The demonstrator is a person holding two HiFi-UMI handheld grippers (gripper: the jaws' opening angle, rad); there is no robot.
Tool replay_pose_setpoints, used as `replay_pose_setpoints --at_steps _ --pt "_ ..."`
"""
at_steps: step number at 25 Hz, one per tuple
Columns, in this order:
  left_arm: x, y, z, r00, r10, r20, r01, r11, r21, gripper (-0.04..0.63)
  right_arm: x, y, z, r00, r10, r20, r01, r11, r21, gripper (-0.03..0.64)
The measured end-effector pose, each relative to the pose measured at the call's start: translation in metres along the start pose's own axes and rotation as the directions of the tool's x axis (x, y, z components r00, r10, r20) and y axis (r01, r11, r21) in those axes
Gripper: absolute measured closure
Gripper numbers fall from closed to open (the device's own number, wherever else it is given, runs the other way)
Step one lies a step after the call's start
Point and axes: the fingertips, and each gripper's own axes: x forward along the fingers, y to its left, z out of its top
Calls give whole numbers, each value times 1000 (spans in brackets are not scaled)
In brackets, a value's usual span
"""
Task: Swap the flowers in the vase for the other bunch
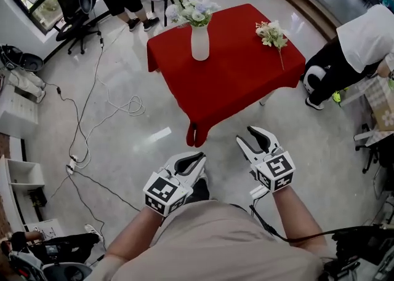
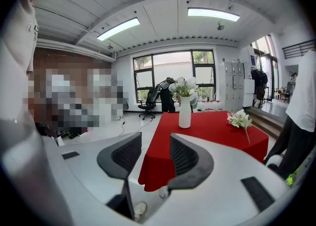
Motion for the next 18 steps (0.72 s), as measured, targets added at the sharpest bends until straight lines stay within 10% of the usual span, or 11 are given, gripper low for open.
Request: replay_pose_setpoints --at_steps 10,18 --pt "42 101 56 999 -42 25 41 998 43 586 127 -74 90 998 -44 40 46 997 -64 390" --pt "71 146 84 994 79 71 -78 997 -8 586 213 -132 130 998 31 63 -26 997 -77 316"
